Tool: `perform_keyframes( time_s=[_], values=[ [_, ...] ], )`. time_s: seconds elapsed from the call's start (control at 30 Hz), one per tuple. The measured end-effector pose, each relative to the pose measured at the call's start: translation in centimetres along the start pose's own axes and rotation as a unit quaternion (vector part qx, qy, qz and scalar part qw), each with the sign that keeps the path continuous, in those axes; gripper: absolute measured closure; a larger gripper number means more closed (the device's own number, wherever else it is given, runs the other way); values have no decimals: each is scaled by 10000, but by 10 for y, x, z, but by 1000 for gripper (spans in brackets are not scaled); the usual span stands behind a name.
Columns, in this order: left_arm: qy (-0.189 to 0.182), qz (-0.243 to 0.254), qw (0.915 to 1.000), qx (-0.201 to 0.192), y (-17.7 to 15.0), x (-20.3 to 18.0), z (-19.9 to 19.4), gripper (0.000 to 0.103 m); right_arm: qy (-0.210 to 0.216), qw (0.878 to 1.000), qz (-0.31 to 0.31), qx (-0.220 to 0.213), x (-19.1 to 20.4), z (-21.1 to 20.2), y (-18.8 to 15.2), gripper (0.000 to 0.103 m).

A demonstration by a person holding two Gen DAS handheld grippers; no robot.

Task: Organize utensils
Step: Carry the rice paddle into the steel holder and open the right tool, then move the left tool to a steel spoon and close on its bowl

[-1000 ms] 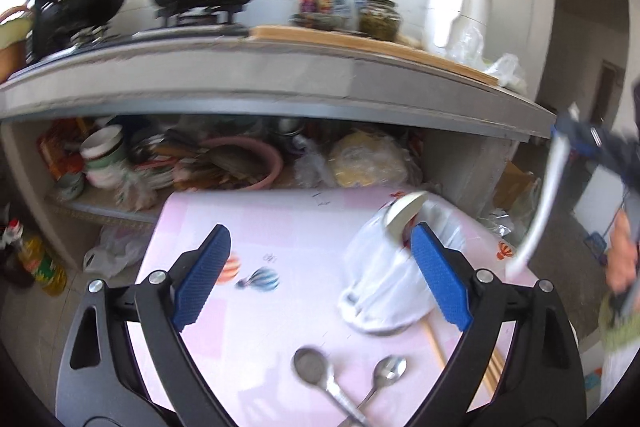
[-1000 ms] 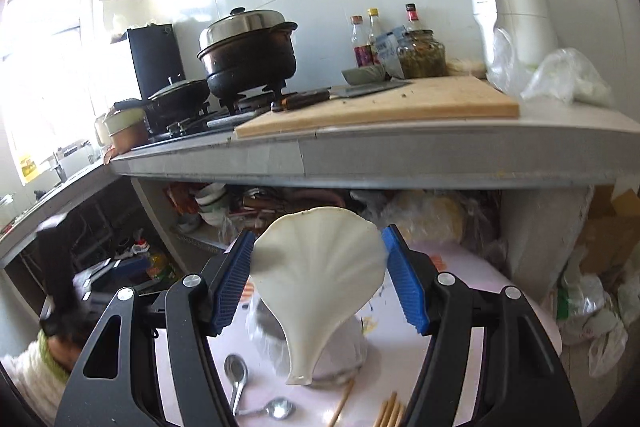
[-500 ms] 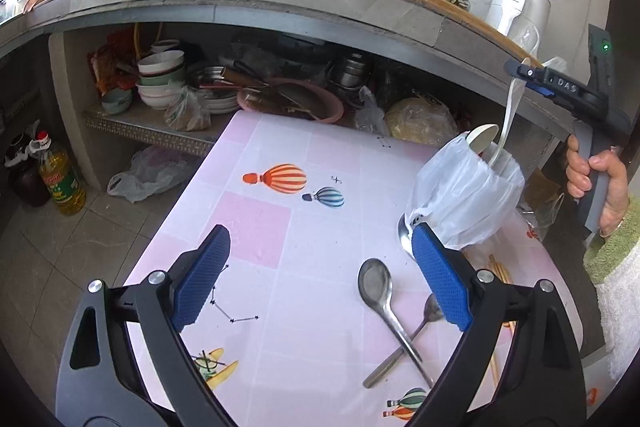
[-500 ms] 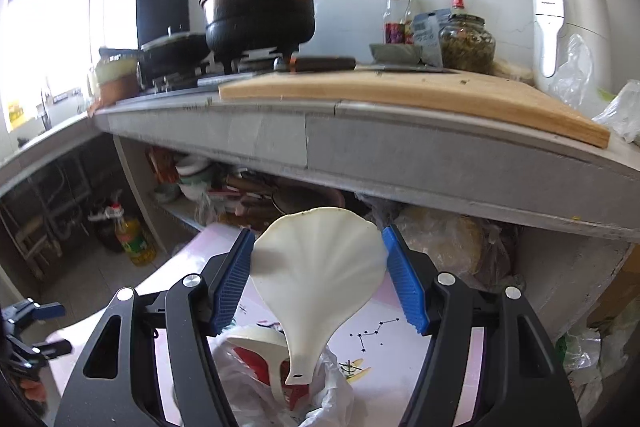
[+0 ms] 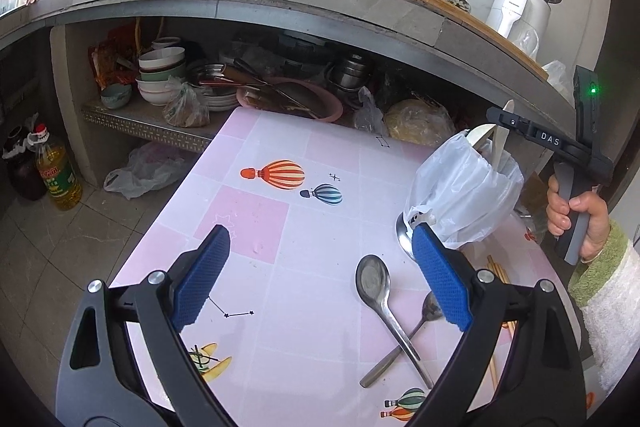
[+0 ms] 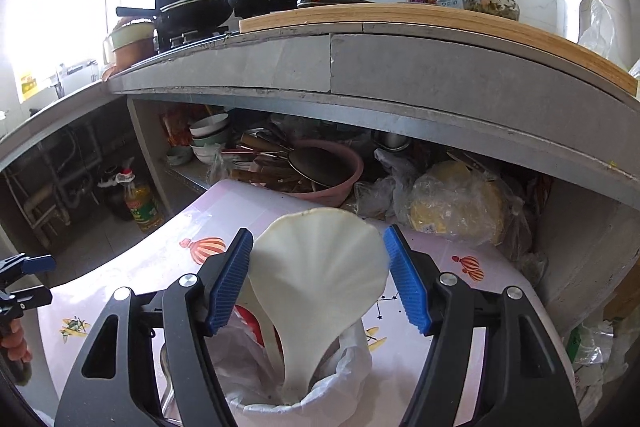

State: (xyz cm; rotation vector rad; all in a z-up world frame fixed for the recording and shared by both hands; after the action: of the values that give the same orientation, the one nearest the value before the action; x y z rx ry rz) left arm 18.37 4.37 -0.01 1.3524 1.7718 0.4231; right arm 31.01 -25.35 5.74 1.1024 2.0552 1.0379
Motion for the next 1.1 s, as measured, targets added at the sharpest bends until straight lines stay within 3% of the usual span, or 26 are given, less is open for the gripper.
perform_keyframes(
  time_s=[0.17,0.4,0.73,0.87,1.1],
  values=[
    [-42,-7,10000,-21,0,-3,-4,14,17,10000,8,-31,2,-7,1,37],
    [-76,35,9999,-70,-1,-7,-13,13,121,9995,252,-135,-5,-20,7,29],
    [-148,76,9999,-33,-4,-10,-18,12,36,9957,689,-624,-19,-78,10,29],
    [-154,17,9999,66,-7,-7,-15,9,3,9947,766,-692,-8,-111,-7,29],
    [-108,143,9995,274,-17,-6,-4,8,272,9944,974,-293,40,-136,-65,29]
  ],
)
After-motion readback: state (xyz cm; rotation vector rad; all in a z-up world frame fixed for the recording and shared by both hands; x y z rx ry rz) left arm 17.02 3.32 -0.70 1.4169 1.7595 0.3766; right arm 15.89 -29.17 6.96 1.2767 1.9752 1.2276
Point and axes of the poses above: each gripper's, at about its wrist camera, not at the fingertips, and z roughly the way its jaws point, x to its left, y to its top, the point moved 3 cm from there along z, roughly the way its jaws point, and after that the axes turned 14 degrees about -z, right-handed, at the moved point
